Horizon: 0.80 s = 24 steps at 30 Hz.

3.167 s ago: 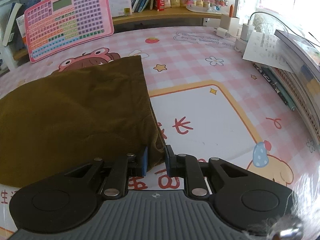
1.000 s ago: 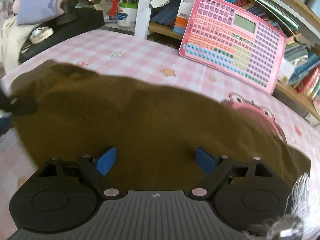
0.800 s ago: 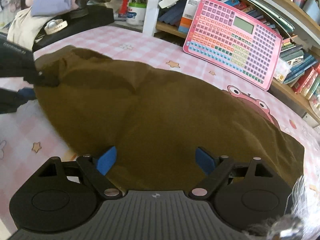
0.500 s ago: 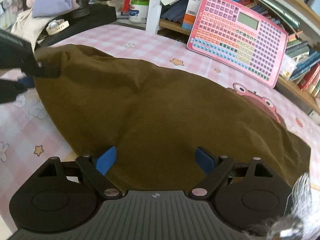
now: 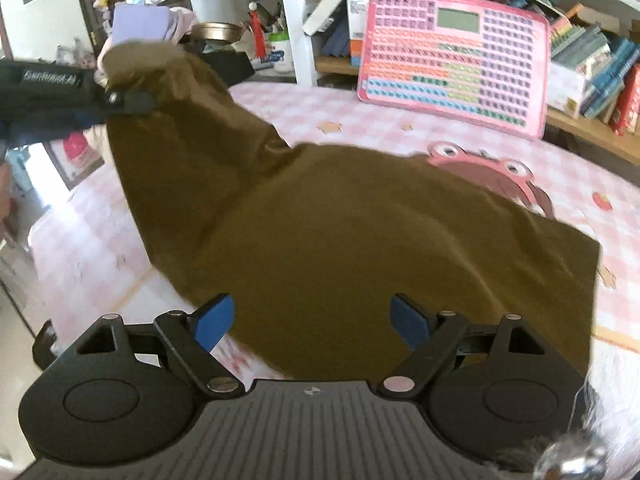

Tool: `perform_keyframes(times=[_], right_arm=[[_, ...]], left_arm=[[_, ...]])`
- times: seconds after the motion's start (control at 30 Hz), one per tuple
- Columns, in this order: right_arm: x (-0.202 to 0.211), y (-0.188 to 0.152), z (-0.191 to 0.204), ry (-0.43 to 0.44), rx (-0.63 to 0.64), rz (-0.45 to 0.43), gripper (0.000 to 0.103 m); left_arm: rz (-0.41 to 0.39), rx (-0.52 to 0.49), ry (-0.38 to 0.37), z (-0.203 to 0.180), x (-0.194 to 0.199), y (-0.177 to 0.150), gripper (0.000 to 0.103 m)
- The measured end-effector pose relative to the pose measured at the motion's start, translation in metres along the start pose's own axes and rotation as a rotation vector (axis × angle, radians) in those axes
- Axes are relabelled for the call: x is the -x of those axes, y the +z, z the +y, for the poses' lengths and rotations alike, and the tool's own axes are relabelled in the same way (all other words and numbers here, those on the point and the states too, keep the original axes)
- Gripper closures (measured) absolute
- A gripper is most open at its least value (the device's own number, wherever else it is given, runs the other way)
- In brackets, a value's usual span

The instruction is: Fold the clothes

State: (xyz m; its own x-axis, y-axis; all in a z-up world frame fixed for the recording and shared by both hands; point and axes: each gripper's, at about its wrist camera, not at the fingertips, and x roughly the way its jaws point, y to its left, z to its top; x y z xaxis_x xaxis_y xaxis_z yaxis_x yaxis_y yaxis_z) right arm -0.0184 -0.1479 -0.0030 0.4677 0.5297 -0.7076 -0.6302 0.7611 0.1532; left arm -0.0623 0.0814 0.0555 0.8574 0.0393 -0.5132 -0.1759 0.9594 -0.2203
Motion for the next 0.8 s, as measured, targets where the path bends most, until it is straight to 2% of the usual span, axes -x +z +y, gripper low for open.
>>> perform_keyframes(times=[0.1,0.13,0.2,0.27,0.33,0.43,0.53,0.6,0.73,0.8], right_arm=[[0.012,-0.016,-0.027,0.017,-0.054,0.011,0.018],[0.015,-0.02,-0.035,0.022,-0.075,0.015,0.018],[0.021,-0.026,-0.051,0.039,-0.112,0.02,0.018],[0.025,-0.03,-0.066,0.057,-0.147,0.028,0.018],[0.028,-0.033,-0.081,0.076,-0.182,0.036,0.018],[0.03,-0.034,-0.099,0.106,-0.226,0.045,0.018],[0.024,-0.025,-0.107,0.168,-0.259,0.047,0.018],[0.018,-0.014,-0.109,0.238,-0.294,0.045,0.018],[-0.023,0.014,-0.11,0.401,-0.476,0.106,0.018],[-0.044,0.025,-0.109,0.415,-0.573,0.142,0.018]], left_arm=[[0.044,-0.076,0.022,-0.039,-0.009,-0.013,0.085],[0.072,-0.105,0.038,-0.051,-0.014,-0.018,0.081],[0.14,-0.17,0.068,-0.077,-0.028,-0.029,0.068],[0.205,-0.19,0.071,-0.094,-0.038,-0.04,0.043],[0.268,-0.205,0.071,-0.109,-0.047,-0.051,0.039],[0.301,-0.179,0.077,-0.116,-0.039,-0.064,0.034],[0.3,-0.112,0.125,-0.106,-0.02,-0.073,0.033],[0.287,-0.018,0.154,-0.092,-0.005,-0.076,0.033],[0.239,0.189,0.194,-0.07,0.03,-0.082,0.033],[0.212,0.235,0.211,-0.066,0.046,-0.084,0.033]])
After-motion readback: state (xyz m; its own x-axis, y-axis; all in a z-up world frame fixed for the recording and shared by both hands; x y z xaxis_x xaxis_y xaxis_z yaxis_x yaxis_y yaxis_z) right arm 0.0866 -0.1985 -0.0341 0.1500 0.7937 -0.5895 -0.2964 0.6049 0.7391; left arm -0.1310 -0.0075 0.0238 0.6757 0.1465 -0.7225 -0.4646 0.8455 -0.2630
